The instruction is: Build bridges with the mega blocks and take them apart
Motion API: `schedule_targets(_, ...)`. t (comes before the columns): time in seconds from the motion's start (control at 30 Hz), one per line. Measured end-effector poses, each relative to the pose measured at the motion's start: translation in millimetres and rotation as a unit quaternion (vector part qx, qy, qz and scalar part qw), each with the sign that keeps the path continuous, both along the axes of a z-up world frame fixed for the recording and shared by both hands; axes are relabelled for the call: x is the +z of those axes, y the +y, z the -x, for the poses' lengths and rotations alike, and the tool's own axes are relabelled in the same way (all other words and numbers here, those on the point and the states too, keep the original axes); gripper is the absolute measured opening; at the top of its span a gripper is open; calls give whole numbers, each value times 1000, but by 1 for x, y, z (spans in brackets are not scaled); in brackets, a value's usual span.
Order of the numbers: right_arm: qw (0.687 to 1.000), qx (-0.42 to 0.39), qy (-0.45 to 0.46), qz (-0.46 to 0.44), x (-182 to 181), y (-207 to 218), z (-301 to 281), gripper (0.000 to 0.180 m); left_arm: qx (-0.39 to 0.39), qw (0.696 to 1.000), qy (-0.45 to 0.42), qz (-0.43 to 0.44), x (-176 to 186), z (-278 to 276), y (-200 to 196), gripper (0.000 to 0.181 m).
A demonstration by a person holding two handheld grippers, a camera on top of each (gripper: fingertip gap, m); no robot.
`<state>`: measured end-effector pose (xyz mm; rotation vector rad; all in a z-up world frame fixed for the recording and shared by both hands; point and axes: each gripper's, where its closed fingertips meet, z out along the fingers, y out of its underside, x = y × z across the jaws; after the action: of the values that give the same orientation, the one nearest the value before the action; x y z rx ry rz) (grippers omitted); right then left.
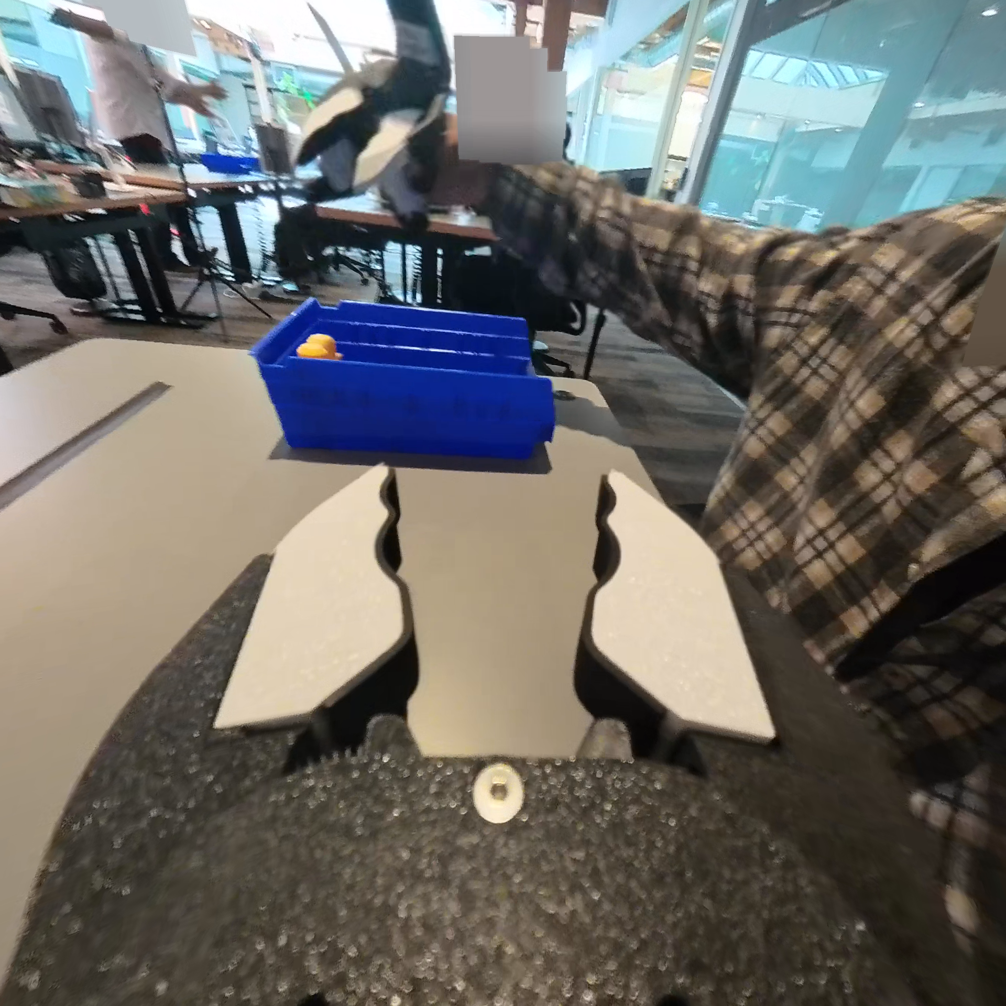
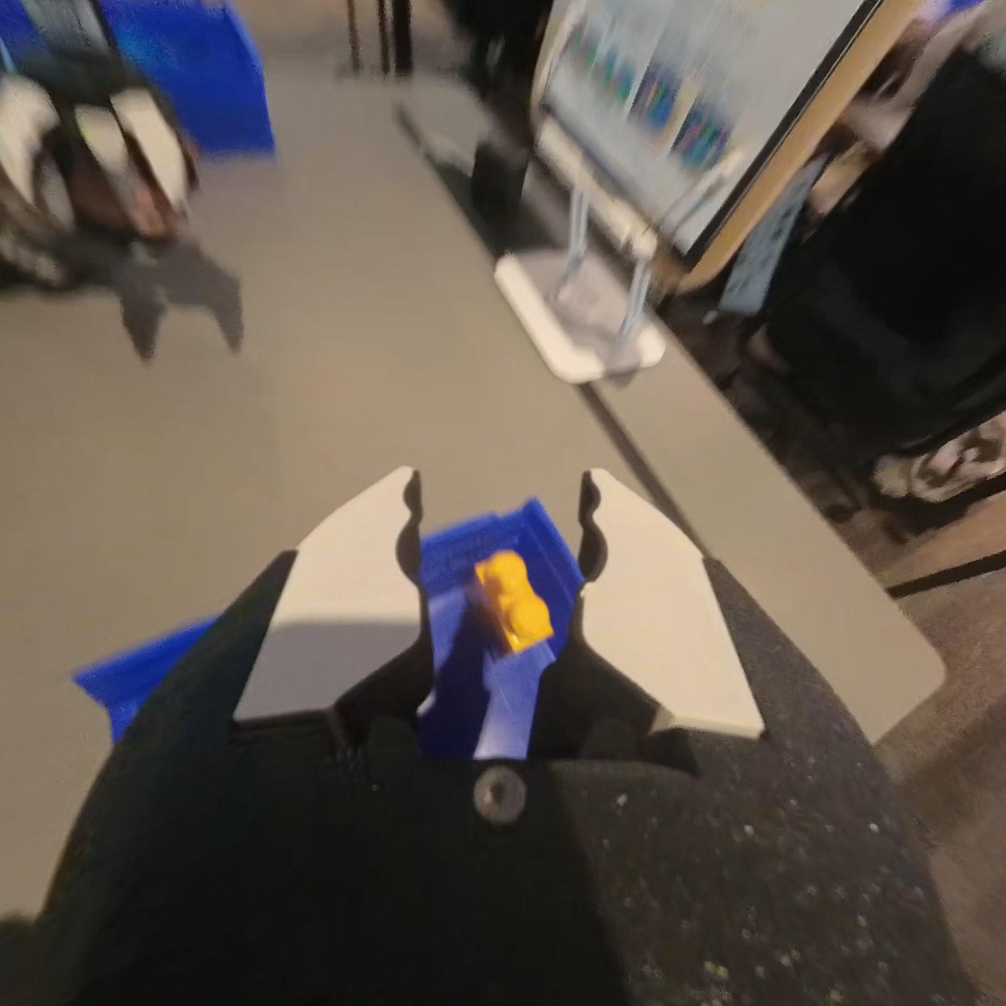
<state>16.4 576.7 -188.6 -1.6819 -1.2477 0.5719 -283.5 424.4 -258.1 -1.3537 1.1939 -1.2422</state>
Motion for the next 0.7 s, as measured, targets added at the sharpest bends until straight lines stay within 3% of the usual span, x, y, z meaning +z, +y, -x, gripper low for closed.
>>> schedule_targets(0.13,989,-64,109,-81,65,-37,20,62,34,999,-28,1,8,12,9,73)
schedule_targets(0.27,968,-112,175,-138,89,-73,48,65,63,994,-84,-8,27,30,17,71)
schedule_targets(0.37,957,-117,218,-154,89,-96,76,65,90,989,-116,-28,36,46,24,70)
schedule_targets(0.47,948,-115,254,-156,79,-109,103,77,113,983,-133,-51,38,58,30,70)
schedule_targets(0.6,941,-59,291,-164,58,-119,140,91,128,978,-147,-70,39,66,34,70)
schedule_targets(0.7,924,-27,308,-224,44,-123,159,94,135,975,-154,-83,39,69,34,68)
